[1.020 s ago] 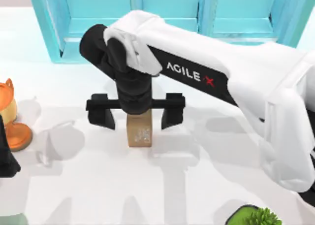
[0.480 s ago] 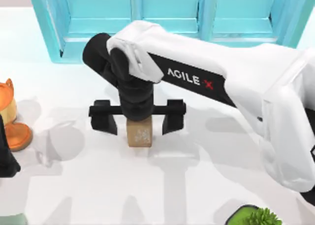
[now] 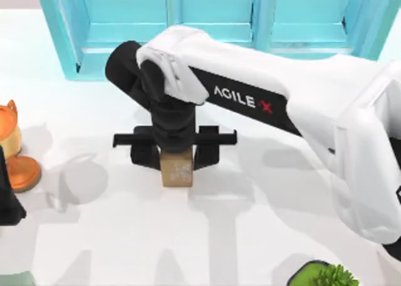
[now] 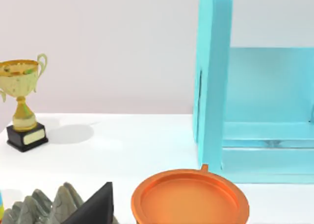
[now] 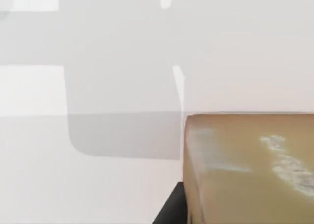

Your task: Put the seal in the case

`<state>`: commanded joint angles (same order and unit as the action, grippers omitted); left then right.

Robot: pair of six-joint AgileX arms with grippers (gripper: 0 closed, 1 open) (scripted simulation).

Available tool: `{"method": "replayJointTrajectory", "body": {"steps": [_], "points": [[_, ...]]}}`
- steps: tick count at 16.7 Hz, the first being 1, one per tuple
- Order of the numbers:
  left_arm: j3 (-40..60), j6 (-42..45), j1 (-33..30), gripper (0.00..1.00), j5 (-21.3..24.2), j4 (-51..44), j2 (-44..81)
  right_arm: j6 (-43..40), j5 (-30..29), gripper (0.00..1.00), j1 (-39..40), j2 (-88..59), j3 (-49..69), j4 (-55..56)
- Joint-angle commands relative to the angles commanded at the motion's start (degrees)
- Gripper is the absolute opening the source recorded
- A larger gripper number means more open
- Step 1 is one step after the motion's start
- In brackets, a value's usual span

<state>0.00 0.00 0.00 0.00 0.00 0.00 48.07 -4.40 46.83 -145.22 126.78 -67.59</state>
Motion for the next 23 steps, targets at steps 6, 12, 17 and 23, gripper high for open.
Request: {"method": "replayJointTrajectory", "body": {"steps": [6, 12, 17, 23], "points": [[0.0, 0.0, 0.0, 1.0, 0.0, 0.0, 0.0, 0.0, 0.0, 0.0, 0.0, 0.0, 0.0, 0.0], [0.0, 0.0, 0.0, 1.0, 0.0, 0.0, 0.0, 0.0, 0.0, 0.0, 0.0, 0.0, 0.0, 0.0], [0.0, 0.0, 0.0, 1.0, 0.0, 0.0, 0.0, 0.1, -0.1, 0.0, 0.4, -1.6, 4.1, -3.9], [0.0, 0.0, 0.0, 1.0, 0.0, 0.0, 0.0, 0.2, -0.2, 0.0, 0.4, -6.4, 26.2, -19.7]]}}
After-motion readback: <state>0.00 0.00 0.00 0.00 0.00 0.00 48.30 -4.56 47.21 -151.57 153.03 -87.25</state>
